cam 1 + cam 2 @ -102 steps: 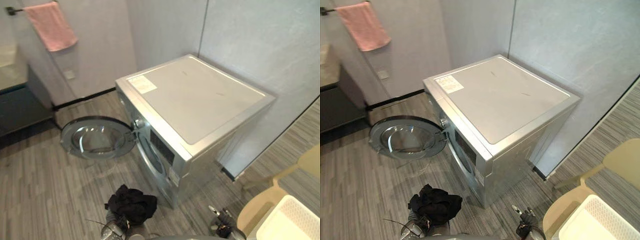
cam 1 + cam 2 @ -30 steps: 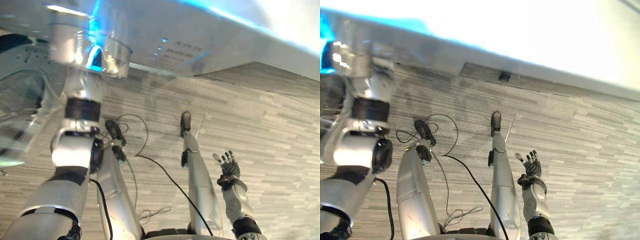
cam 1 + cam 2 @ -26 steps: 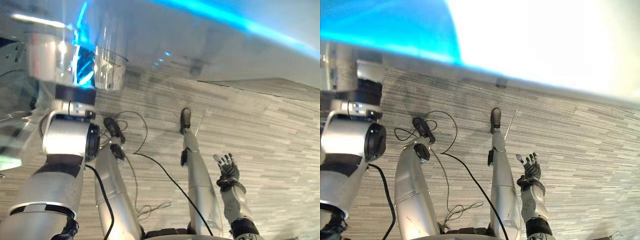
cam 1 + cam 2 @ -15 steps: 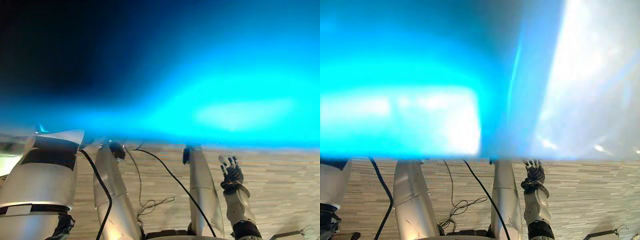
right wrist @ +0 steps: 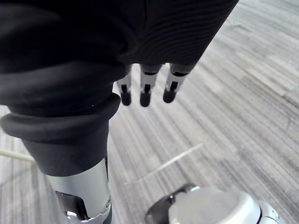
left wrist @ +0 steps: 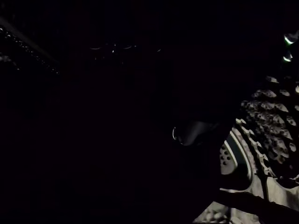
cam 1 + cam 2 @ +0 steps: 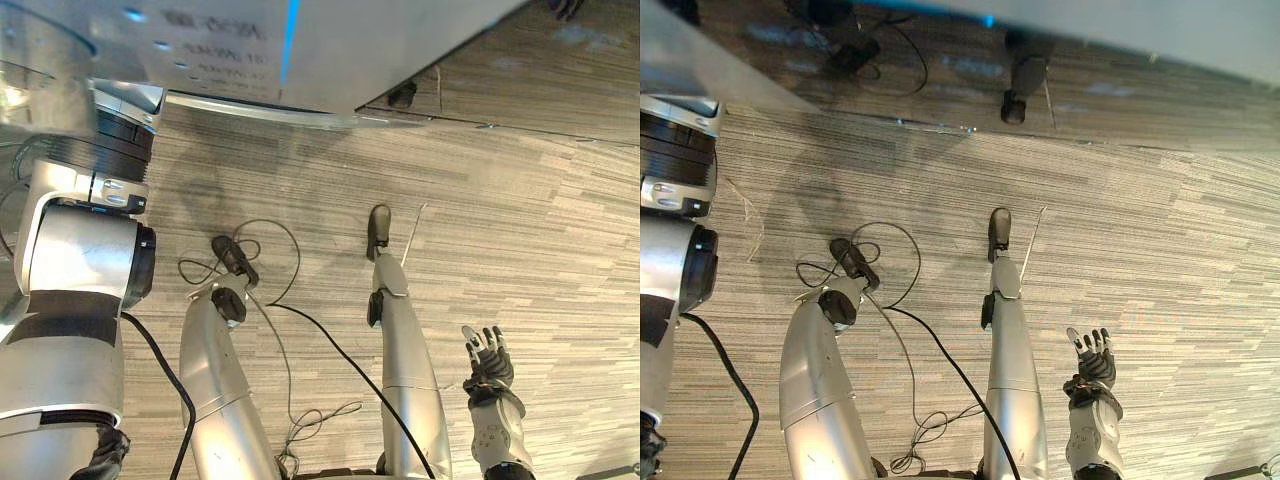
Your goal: Pick up the laundry basket with both hands and put the clothes into the washing machine.
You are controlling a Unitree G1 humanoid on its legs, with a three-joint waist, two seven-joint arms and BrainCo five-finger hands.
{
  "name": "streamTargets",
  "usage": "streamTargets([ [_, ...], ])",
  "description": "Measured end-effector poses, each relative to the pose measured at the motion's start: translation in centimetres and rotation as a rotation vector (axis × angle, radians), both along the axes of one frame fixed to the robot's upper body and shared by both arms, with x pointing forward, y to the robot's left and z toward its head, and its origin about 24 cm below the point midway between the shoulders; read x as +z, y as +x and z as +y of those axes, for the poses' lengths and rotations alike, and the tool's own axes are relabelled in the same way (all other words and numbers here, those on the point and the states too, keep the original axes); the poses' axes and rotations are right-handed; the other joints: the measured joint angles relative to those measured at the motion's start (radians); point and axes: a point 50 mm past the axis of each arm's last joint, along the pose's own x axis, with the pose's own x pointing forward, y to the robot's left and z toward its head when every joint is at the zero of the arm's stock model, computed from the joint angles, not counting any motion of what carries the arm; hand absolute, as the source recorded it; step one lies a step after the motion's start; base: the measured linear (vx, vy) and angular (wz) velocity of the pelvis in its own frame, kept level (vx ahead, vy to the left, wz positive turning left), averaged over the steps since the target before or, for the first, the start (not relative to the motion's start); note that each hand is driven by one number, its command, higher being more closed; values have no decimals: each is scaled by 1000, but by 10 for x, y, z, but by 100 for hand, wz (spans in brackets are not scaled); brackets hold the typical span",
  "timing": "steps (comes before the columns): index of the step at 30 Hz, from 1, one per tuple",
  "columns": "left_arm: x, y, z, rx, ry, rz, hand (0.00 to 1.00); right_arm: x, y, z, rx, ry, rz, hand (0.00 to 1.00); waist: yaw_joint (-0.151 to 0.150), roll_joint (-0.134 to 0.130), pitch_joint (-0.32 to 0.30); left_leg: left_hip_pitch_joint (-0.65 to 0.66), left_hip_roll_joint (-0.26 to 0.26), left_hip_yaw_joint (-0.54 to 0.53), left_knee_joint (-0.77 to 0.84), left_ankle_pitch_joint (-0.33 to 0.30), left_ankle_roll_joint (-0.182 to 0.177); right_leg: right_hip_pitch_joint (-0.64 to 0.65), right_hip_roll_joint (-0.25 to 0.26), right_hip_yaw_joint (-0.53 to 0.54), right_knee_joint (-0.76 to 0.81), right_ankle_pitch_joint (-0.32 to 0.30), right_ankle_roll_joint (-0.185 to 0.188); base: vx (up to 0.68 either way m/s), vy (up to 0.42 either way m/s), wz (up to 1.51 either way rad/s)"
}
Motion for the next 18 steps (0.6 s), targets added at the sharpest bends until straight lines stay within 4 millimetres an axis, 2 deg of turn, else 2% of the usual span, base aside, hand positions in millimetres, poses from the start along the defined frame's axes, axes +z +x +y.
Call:
streamTargets([
  [4, -6, 14, 5, -89, -48, 122, 0, -2, 1, 5, 30, 3, 5, 0, -2, -1, 0, -8, 0, -2, 0, 3, -3, -9, 0, -1, 5, 0, 0, -34, -3, 1],
  [6, -18, 29, 11, -163, -96, 232, 0, -2, 2, 7, 41, 6, 8, 0, -1, -1, 0, -15, 1, -3, 0, 7, -7, -19, 0, -2, 14, -1, 1, -42, -10, 3],
  [8, -37, 48, 18, -266, -191, 368, 0, -4, 2, 10, 57, 15, 24, 0, -1, -1, 0, -27, 2, -6, 0, 9, -11, -26, 0, -7, 15, -2, 4, -50, -11, 6],
  [9, -51, 59, 16, -390, -285, 440, 0, -5, 2, 11, 63, 23, 34, 0, -1, -2, 2, -35, 2, -6, 0, 10, -12, -32, -1, -7, 15, -3, 7, -44, -7, 8],
  [11, -58, 65, 4, -563, -363, 465, 0, -5, 4, 13, 67, 30, 37, 0, -2, -3, 18, -44, 2, -9, 0, 19, -7, -35, -3, -10, 15, 1, 9, -47, -5, 11],
  [12, -61, 67, -5, -726, -455, 449, 0, -6, 4, 14, 66, 33, 38, 0, -1, -4, 35, -47, 1, -9, 0, 20, -8, -35, -7, -11, 15, 4, 11, -50, -5, 14],
  [13, -63, 68, -11, -786, -480, 448, 0, -6, 4, 15, 67, 35, 40, 0, -2, -2, 43, -49, 1, -9, 0, 20, -7, -36, -9, -12, 15, 6, 14, -63, -7, 17],
  [14, -72, 68, -21, -974, -571, 420, 0, -7, 4, 18, 74, 40, 53, 0, -9, -1, 55, -55, 0, -9, 0, 31, 1, -41, -15, -16, 19, 8, 14, -52, -6, 10],
  [16, -85, 68, -26, -1127, -639, 394, 0, -8, 6, 24, 102, 39, 64, 0, -20, -1, 56, -68, -2, -9, 1, 44, 2, -56, -19, -17, 31, 12, 17, -51, -2, 7],
  [18, -97, 68, -24, -1163, -667, 390, 0, -6, 8, 27, 126, 22, 60, 0, -22, 0, 67, -71, 0, -13, 7, 53, 10, -61, -18, -20, 46, 21, 13, -36, 2, 3],
])
